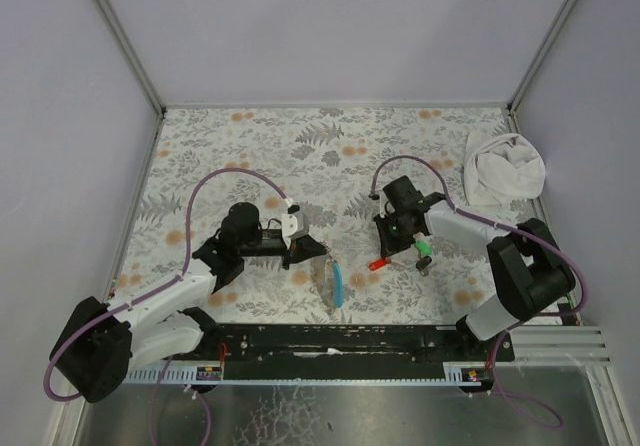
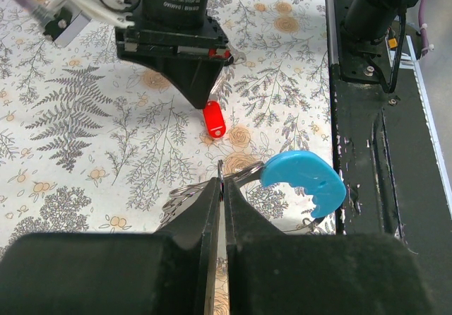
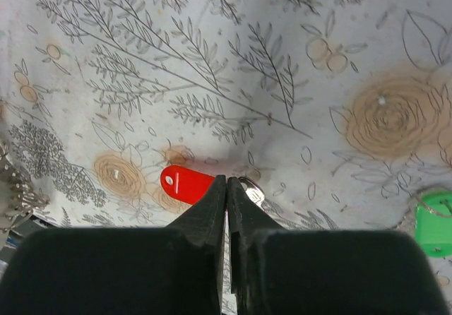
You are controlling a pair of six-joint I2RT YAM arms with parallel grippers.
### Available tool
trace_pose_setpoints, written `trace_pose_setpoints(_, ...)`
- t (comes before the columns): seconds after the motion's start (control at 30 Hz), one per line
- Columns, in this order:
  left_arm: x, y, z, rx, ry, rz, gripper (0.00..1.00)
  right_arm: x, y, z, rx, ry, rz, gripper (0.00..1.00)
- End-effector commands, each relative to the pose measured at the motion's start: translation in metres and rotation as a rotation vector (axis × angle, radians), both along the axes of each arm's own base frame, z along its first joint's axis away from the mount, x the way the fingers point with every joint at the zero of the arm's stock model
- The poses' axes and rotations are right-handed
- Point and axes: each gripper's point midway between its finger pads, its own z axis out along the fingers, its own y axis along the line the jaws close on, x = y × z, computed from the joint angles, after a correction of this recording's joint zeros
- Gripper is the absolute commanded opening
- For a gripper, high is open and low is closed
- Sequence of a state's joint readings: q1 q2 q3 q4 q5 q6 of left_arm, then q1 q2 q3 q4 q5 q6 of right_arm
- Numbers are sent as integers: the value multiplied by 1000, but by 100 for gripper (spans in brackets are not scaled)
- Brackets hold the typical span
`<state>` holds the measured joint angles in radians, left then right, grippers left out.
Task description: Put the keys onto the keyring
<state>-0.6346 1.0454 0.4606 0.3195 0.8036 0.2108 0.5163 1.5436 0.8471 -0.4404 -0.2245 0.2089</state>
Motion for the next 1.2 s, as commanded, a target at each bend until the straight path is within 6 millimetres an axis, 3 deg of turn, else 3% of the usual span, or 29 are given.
trace_pose_setpoints(0.0,4,-5,14,-16,-19,2,0,13,10,2,-72,-27,23,8)
trace_pose_setpoints(0.1,4,-6,13,-15,-19,5,0,20,15,3,-85,-50,1,12)
trace_pose_setpoints(0.27,5,-6,13,-11,-17,7,0,26,21,13,-78,-102,3,34)
trace_pose_setpoints(0.33,5,-5,13,-11,-17,10,0,26,18,19,-78,-122,-7,37)
trace_pose_setpoints(0.47,5,-5,13,-11,-19,15,0,18,12,26,-72,-131,-13,38)
trace_pose_setpoints(0.6,5,-6,14,-12,-19,12,0,7,6,19,-79,-106,-14,41)
trace_pose_setpoints(0.8,5,-5,14,-12,-22,20,0,-2,22,23,12,-92,58,43)
trace_pose_setpoints(1.17,18,1,17,-23,-39,119,0,-1,26,17,-193,-131,163,35)
